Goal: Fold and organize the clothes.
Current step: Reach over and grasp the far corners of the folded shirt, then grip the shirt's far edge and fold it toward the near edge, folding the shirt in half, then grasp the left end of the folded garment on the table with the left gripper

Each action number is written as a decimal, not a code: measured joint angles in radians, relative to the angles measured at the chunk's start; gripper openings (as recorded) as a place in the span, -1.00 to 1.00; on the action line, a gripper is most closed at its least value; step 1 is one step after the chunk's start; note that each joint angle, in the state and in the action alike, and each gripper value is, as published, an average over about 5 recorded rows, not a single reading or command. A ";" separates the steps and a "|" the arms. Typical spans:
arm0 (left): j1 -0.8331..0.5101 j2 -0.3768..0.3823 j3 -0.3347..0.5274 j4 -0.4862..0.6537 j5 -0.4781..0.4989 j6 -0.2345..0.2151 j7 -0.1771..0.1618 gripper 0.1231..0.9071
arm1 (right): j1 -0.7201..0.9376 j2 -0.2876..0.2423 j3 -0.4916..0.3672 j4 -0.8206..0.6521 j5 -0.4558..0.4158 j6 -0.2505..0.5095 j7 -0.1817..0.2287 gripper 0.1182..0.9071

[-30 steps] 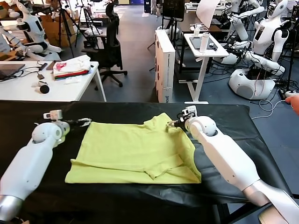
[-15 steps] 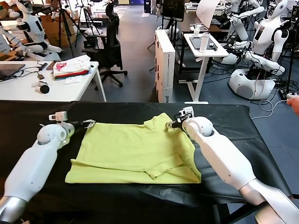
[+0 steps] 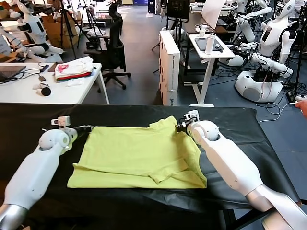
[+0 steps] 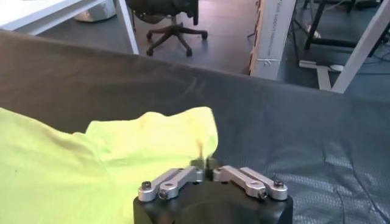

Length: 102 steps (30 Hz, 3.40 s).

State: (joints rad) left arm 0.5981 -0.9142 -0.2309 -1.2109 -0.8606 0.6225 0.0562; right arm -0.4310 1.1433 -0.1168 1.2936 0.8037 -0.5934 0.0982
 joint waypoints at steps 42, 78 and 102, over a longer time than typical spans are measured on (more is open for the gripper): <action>0.815 0.105 -0.459 -0.736 -0.056 -0.002 -0.031 -0.94 | -0.584 -0.384 0.258 0.733 0.028 -0.134 0.054 -0.95; 1.020 0.024 -0.637 -0.858 -0.006 -0.005 -0.066 0.75 | -0.637 -0.364 0.337 0.738 0.058 -0.043 0.066 0.97; 0.693 -0.046 -0.460 -0.594 0.043 -0.032 -0.083 1.00 | -0.545 -0.161 0.332 0.496 -0.034 -0.019 0.061 1.00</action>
State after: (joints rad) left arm 1.2913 -0.9603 -0.6906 -1.8051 -0.8180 0.5905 -0.0270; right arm -0.9760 0.9821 0.2147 1.7896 0.7702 -0.6123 0.1592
